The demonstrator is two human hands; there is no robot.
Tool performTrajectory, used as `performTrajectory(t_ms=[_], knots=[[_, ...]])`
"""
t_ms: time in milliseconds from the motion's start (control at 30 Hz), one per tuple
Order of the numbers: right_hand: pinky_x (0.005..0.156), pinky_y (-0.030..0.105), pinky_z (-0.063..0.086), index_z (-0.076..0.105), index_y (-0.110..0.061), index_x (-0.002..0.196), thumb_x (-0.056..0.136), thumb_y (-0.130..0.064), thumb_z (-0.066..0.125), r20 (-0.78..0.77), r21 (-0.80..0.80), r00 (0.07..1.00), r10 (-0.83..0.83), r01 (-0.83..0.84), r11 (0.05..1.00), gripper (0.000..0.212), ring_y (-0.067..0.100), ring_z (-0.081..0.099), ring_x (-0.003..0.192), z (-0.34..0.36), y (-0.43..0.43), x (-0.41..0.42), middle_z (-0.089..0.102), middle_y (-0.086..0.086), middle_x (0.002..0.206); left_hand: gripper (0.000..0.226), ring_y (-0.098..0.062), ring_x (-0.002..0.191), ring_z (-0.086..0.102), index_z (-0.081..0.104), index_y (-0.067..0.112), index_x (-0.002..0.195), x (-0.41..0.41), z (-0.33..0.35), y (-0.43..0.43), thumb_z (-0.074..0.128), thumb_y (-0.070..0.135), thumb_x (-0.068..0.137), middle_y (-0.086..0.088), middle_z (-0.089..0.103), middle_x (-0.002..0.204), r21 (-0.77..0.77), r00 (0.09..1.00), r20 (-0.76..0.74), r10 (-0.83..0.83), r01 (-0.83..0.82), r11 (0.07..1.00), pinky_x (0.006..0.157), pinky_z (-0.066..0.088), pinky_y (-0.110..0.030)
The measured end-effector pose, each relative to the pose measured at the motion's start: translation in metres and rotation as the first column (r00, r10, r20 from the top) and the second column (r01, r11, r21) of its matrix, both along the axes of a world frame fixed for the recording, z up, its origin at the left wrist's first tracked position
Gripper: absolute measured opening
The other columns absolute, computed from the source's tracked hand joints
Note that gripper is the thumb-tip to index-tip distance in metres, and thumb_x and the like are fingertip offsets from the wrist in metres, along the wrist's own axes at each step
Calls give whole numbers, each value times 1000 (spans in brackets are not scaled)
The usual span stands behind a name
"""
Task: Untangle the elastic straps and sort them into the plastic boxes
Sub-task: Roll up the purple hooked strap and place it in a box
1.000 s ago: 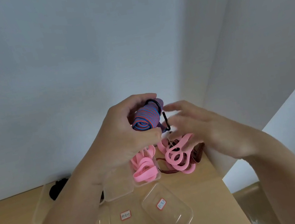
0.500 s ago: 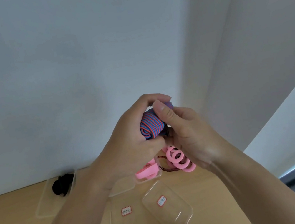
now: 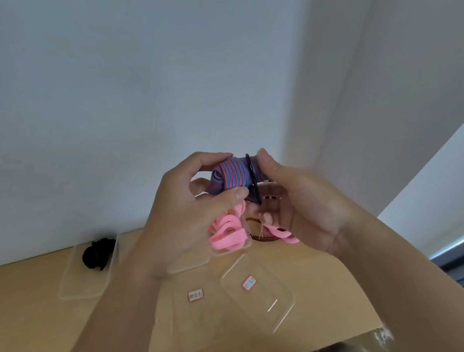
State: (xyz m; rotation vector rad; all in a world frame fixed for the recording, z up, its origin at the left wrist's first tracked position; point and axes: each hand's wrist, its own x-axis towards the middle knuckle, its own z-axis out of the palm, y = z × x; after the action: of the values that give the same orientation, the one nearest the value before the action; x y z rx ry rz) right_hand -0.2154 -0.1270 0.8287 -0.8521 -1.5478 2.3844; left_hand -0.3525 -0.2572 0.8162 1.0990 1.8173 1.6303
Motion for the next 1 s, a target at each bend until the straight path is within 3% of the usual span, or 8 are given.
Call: performTrajectory(t_ms=[100,233,300,467,667,767,900,1000], knots=[[60,27,54,77,-19,90,83,-48,70,6,80,999,50,-51,995,31,19,68,72,-6,3,6,71,3,82,50,-14,99,69,71,36,121,1,-3,-11,82,15,77,11,71,121,-19,999,37,-17,17,1000,88,58,-30],[47,17,45,75,-10,106,82,-30,77,-15,203,997,74,-70,977,31,10,65,60,-10,8,14,73,1,79,64,-14,99,70,67,29,132,3,-2,-20,76,-8,81,3,70,123,-56,999,34,2,0,998,85,55,-23],[52,19,50,71,-8,110,84,-24,77,-46,219,997,61,-49,975,32,12,66,64,-11,9,14,74,5,83,65,-11,93,71,63,23,134,8,-1,-19,74,-13,81,4,71,118,-64,996,58,68,-64,996,83,54,-22],[68,28,57,64,-16,126,91,-16,73,-114,216,989,95,-68,974,36,22,72,79,-20,7,11,76,17,97,37,-13,102,73,64,12,130,24,2,-16,66,-1,95,-1,76,116,-76,962,99,253,-246,966,85,57,-28],[87,50,59,55,-32,140,95,-23,69,-129,368,967,218,-157,916,49,32,74,89,-41,-3,0,78,8,94,38,-32,115,70,58,20,142,37,-8,-26,58,17,104,-9,71,128,-129,942,275,192,-162,978,96,57,-48],[89,47,59,45,-32,149,94,-28,70,-99,431,954,283,-215,876,61,27,73,91,-50,-11,-8,77,8,96,39,-37,107,73,59,13,139,39,-20,-36,64,14,101,-15,72,123,-100,913,331,238,-216,971,91,60,-47],[87,33,56,42,-35,149,84,-27,81,-14,564,929,370,-298,770,76,5,72,85,-64,-27,-24,74,-7,93,35,-29,97,76,64,12,129,27,-35,-54,72,13,95,-12,77,108,-112,867,370,334,-315,942,79,62,-33],[89,34,58,42,-33,149,78,-26,85,46,656,909,414,-340,674,83,4,74,84,-75,-39,-47,69,-8,104,34,-33,95,77,65,13,124,8,-47,-69,74,9,92,-12,78,105,-138,848,392,357,-330,934,77,62,-34]])
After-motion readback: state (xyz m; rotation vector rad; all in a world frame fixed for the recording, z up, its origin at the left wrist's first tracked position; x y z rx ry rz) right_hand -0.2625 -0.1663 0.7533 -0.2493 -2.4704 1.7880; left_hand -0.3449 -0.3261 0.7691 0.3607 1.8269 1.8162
